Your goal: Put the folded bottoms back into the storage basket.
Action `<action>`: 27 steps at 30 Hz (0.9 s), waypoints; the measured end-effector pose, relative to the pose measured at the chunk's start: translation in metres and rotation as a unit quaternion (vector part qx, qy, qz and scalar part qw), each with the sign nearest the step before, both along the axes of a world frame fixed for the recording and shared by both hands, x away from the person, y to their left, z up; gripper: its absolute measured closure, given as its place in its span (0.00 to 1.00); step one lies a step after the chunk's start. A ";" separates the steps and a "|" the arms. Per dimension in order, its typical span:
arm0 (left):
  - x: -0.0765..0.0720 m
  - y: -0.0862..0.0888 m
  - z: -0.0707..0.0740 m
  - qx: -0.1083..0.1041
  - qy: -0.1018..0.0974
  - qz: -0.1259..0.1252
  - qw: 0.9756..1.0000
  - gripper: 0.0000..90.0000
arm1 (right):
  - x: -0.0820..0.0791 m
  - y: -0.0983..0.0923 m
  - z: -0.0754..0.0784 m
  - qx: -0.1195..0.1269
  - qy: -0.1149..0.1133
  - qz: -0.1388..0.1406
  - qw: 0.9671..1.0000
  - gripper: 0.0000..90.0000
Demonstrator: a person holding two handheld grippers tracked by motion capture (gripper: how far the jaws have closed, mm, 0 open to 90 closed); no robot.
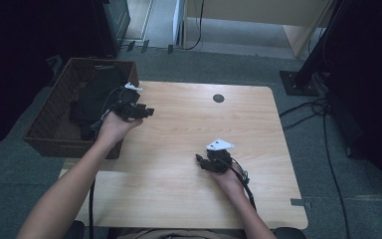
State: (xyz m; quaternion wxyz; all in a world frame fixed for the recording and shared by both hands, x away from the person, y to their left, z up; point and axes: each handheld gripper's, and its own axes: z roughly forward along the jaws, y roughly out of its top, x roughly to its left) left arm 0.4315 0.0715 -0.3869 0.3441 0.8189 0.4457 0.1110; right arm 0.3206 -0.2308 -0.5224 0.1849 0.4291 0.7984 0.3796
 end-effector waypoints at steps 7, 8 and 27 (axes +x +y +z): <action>-0.011 -0.014 -0.014 0.001 0.003 -0.021 1.000 0.64 | 0.000 0.000 0.000 -0.001 -0.001 0.001 1.000 0.52; -0.013 -0.016 -0.016 0.003 0.003 -0.026 1.000 0.64 | 0.000 0.000 0.000 -0.001 -0.001 0.001 1.000 0.52; -0.041 -0.034 -0.070 0.006 0.021 -0.064 0.998 0.63 | 0.000 0.000 0.000 -0.001 -0.001 0.001 1.000 0.52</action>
